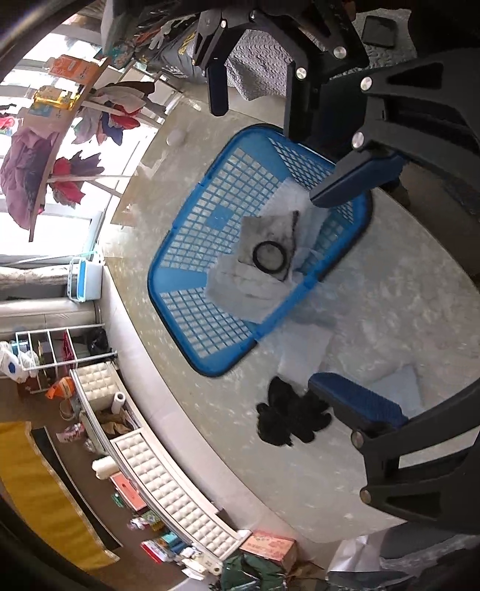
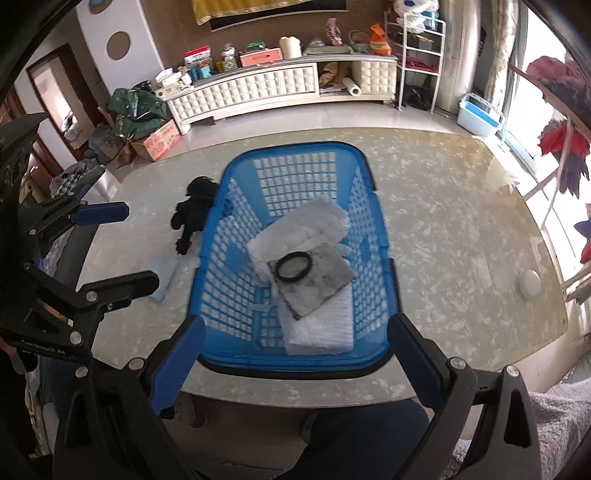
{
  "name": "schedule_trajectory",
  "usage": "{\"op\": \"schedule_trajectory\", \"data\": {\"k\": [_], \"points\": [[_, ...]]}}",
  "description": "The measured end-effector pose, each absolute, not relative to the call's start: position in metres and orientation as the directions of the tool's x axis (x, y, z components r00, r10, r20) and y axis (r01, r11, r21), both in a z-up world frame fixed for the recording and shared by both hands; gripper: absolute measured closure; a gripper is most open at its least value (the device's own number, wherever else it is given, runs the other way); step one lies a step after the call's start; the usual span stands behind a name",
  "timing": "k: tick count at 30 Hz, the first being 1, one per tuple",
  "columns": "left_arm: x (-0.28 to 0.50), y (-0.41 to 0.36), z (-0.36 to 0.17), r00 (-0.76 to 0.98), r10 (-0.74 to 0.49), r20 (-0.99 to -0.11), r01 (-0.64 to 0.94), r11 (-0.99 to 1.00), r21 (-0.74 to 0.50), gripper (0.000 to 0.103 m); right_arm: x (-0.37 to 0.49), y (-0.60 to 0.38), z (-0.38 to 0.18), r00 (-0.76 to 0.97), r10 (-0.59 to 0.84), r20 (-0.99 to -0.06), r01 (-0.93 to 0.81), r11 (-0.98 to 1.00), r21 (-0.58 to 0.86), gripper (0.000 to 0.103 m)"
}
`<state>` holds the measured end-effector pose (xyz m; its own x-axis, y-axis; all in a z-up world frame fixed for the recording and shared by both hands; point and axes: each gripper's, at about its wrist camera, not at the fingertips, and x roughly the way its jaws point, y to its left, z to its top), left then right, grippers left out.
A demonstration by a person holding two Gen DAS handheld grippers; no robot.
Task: Organize soft objects
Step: 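Withdraw both tools from the basket back over the table, then grasp the white foam pad with the right tool while the left grasps the light blue cloth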
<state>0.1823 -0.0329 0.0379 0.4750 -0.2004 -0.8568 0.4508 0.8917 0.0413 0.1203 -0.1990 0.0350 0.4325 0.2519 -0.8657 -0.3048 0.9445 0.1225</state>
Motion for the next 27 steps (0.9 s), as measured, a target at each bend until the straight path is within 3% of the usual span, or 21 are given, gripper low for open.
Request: {"op": "schedule_trajectory", "data": {"k": [10, 12, 27], "points": [[0.159, 0.018, 0.041, 0.486, -0.2, -0.851, 0.397, 0.918, 0.012, 0.011, 0.119, -0.157, 0.035, 0.418, 0.286, -0.862, -0.378, 0.918, 0.121, 0.004], [0.156, 0.027, 0.039, 0.482, -0.197, -0.854, 0.386, 0.922, 0.006, 0.0, 0.12, -0.145, 0.032, 0.409, 0.295, -0.864, -0.398, 0.909, 0.122, 0.004], [0.144, 0.11, 0.022, 0.49, -0.146, -0.859, 0.248, 0.969, -0.024, 0.0, 0.137, -0.068, 0.014, 0.346, 0.336, -0.876, -0.521, 0.845, 0.119, 0.004]]}}
